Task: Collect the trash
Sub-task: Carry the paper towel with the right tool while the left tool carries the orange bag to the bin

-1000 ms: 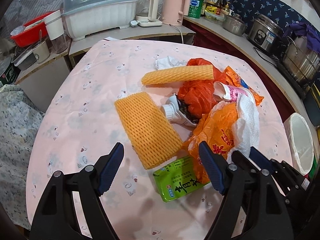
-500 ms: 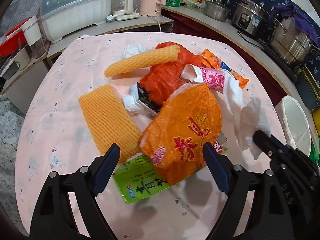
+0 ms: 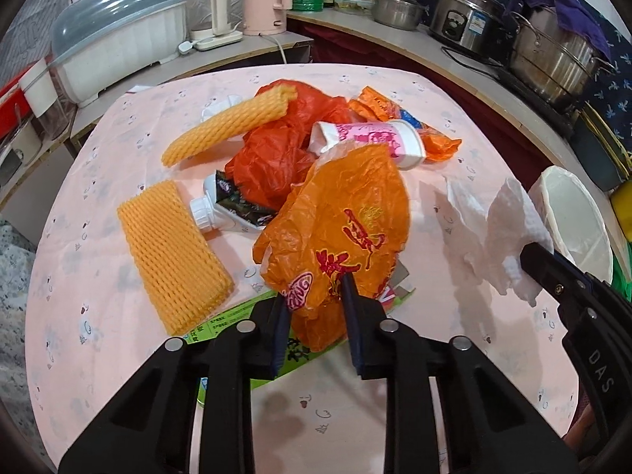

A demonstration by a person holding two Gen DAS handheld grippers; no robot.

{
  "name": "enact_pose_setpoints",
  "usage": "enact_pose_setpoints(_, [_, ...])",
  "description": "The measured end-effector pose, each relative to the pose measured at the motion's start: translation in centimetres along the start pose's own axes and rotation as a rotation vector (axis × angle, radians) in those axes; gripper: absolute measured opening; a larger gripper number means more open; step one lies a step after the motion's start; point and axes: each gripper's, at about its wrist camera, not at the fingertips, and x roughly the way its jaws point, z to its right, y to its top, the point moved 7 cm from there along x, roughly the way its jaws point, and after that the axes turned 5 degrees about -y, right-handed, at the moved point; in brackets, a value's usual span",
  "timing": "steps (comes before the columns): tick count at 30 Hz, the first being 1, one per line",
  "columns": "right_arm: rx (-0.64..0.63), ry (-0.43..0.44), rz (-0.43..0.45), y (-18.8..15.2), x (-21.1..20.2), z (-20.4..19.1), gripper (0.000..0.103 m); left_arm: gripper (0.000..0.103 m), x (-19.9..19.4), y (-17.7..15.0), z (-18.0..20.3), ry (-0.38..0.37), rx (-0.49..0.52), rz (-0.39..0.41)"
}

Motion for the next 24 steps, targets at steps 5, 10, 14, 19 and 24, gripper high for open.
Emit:
enact_pose_setpoints(5, [0.026,-0.012,0.019,0.2,-0.9,1.3,0.005,0.018,-0.8,0.4,1.3,-0.010,0.026,0.021])
enact_pose_setpoints(10, [0.050,-0.021,0.041,0.4,-1.9,2.7,0.005,0.016,-1.7,0.8,3.3,-0.031,0.058,0.040])
enact_pose_setpoints(14, [0.070,-0.029,0.058,0.6,-2.7,4.0,0.005,0.016,-2.3,1.2,5.3,-0.046,0.091,0.054])
enact_pose_setpoints(19, [0.101,-0.046,0.085,0.9,-3.9,6.1,0.005,0.015,-2.8,1.5,8.1,-0.070,0.137,0.068])
enact_pose_setpoints(24, [0.143,-0.070,0.110,1.1,-5.1,8.7,0.005,0.015,-3.1,1.8,11.3,-0.096,0.186,0.078])
